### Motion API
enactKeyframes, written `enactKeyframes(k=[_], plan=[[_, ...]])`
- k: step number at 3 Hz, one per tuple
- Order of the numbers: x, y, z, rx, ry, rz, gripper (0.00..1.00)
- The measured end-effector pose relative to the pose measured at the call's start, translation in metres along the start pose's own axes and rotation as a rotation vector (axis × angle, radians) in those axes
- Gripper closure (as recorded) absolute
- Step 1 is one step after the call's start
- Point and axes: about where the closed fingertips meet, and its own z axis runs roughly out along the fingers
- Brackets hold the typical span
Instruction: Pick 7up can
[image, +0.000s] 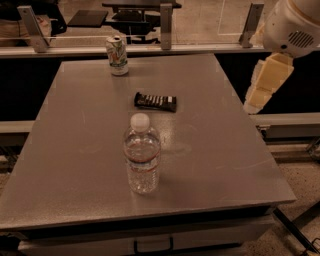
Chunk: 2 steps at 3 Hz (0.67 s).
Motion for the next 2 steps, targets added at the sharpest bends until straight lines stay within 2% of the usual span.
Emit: enactKeyframes(k=[2], plan=[[-0.056,-0.074,0.038,0.024,-0.078,0.018,0.00]])
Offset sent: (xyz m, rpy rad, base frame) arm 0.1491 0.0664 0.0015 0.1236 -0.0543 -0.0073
